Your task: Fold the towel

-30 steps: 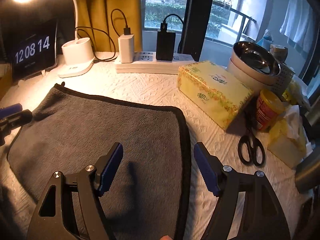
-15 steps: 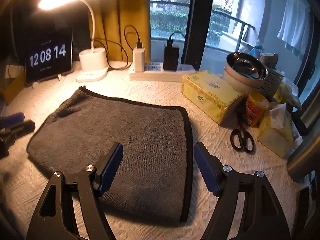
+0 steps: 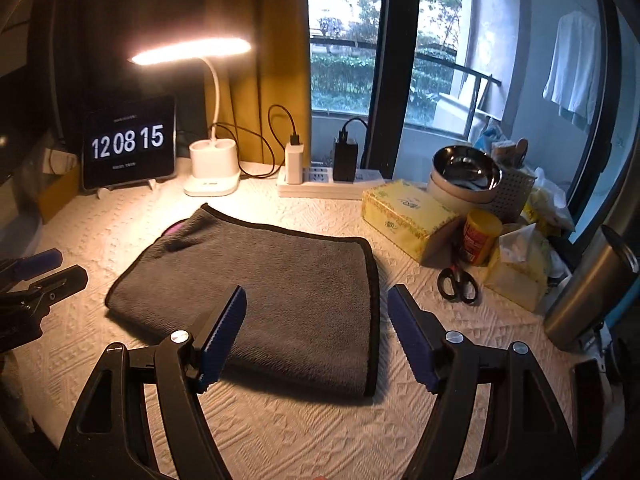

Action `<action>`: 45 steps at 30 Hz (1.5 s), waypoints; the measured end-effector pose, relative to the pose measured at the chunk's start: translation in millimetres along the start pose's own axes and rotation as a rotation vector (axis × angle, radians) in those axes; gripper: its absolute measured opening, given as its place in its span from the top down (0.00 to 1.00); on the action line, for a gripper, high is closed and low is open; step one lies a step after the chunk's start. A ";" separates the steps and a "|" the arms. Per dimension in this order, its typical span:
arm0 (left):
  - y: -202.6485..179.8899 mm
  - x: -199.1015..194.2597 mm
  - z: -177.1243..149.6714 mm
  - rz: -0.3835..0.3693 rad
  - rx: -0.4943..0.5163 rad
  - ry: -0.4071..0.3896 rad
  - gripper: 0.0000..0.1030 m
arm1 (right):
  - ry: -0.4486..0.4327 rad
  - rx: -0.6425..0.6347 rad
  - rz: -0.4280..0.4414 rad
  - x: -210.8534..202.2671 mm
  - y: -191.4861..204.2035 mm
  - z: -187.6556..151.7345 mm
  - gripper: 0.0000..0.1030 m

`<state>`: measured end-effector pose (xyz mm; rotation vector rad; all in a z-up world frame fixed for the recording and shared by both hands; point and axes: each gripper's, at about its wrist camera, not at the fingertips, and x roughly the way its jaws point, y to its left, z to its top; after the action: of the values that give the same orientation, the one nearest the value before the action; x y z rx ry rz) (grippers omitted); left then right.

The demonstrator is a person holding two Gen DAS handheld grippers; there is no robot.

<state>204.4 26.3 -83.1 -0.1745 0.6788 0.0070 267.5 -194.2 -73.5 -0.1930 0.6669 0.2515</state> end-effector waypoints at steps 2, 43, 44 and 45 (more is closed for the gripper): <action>-3.1 -8.2 -2.6 -0.009 0.008 -0.012 0.29 | -0.009 -0.002 -0.002 -8.9 1.6 -1.3 0.26; -28.1 -199.5 -43.3 -0.077 0.114 -0.487 0.29 | -0.428 -0.008 0.008 -219.7 23.3 -44.5 0.26; -28.1 -204.4 -44.6 -0.074 0.114 -0.508 0.29 | -0.449 -0.011 0.007 -224.8 24.3 -46.3 0.26; -28.1 -209.5 -46.3 -0.068 0.114 -0.532 0.29 | -0.470 -0.012 -0.001 -230.1 25.4 -48.4 0.26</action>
<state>14.2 1.6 17.0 -0.0796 0.1413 -0.0488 57.6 -221.0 32.0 -0.1384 0.1996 0.2880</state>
